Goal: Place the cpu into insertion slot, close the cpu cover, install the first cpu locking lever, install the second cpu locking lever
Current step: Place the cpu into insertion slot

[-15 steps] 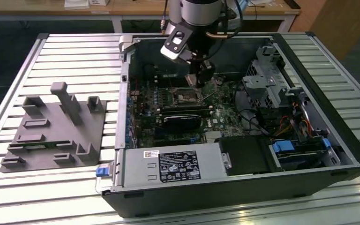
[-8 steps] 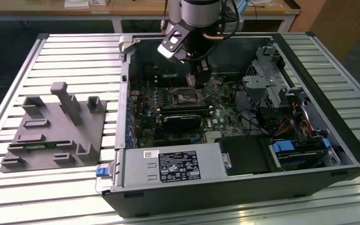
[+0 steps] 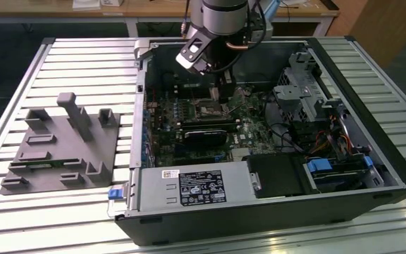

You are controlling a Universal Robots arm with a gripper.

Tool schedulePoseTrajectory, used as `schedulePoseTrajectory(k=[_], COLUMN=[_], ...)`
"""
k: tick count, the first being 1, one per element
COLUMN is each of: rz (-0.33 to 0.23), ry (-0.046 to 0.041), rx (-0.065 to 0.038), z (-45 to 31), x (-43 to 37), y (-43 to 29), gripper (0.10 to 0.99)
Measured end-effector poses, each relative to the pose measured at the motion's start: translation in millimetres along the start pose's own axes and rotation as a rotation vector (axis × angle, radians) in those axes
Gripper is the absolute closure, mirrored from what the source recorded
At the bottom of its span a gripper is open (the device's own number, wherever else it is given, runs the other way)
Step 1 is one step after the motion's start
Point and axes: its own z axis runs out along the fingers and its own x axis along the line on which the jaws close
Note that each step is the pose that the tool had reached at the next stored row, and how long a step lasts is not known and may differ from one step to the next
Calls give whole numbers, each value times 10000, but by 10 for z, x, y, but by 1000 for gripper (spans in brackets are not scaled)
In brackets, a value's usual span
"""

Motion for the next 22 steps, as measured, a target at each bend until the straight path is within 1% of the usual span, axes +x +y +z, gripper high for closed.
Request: schedulePoseTrajectory(k=[2, 10, 19, 20, 22], rz=[3, 5, 6, 6, 4], ry=[-1, -4, 0, -2, -5], rx=[-31, -215, -234, -255, -329], z=[28, 135, 155, 165, 188], x=[0, -2, -2, -2, -3], y=[-9, -44, -48, -52, -59], gripper=[549, 549, 549, 549, 549])
